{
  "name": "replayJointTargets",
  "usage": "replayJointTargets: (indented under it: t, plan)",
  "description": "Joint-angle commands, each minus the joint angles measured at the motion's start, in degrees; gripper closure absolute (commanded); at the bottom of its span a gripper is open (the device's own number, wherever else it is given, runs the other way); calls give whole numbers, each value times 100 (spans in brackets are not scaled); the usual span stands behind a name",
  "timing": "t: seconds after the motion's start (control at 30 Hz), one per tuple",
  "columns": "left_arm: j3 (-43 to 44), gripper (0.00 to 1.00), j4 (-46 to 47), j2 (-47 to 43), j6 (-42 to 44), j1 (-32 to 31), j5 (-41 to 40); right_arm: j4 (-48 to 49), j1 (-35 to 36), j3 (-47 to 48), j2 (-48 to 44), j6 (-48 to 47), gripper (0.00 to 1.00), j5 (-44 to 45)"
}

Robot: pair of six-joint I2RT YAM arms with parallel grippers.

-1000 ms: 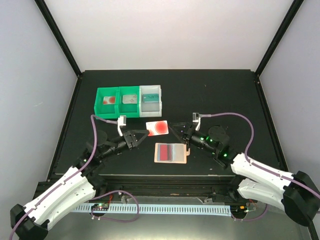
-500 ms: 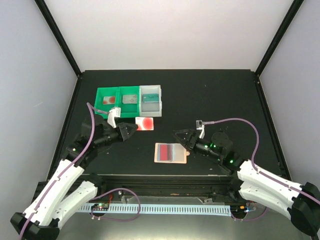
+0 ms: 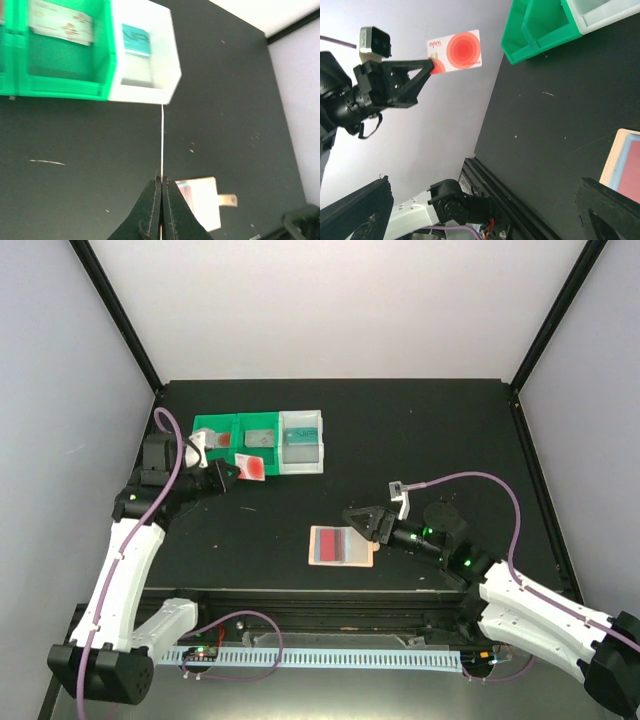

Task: Take the credit cards out of the card holder

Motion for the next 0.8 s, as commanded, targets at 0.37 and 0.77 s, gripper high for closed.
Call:
replayJointTargets:
  t: [0.37,0.77]
  plan:
    - [1074,98,-145,1908,1207,1355,-297,-510,6,458,141,-765,0,-168]
    - [2110,98,87,3562,1593,1898,-64,-747,7,799,387,-964,0,-292]
